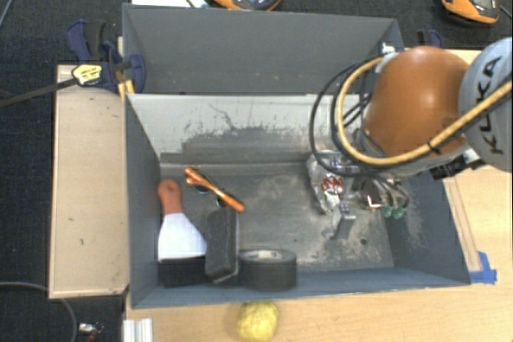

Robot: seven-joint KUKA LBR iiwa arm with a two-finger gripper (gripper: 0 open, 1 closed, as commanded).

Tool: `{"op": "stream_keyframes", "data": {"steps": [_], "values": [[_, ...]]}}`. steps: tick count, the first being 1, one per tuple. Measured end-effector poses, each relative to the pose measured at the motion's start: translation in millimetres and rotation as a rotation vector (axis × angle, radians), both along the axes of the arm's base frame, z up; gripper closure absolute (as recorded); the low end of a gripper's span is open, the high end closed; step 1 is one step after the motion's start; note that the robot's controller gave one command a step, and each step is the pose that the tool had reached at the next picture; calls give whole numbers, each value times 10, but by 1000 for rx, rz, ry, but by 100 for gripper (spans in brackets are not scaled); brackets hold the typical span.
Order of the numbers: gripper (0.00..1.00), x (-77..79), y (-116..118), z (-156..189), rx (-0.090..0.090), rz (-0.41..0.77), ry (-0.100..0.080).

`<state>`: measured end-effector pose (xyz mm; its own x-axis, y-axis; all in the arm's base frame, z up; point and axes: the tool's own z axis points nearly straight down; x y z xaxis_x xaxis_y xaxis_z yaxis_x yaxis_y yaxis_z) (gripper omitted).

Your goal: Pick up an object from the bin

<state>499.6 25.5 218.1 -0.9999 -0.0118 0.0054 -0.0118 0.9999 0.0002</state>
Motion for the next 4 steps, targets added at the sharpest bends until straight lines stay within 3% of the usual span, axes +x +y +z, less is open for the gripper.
{"op": "stream_keyframes", "data": {"steps": [1, 2, 3, 4], "values": [[0, 14, -1, 44, 1, -2, -8], [0, -79, 1269, -1425, 0, 71, -24], [0, 201, 1767, -1464, 0, 64, -24], [0, 639, 964, -1457, 0, 456, -15]]}}
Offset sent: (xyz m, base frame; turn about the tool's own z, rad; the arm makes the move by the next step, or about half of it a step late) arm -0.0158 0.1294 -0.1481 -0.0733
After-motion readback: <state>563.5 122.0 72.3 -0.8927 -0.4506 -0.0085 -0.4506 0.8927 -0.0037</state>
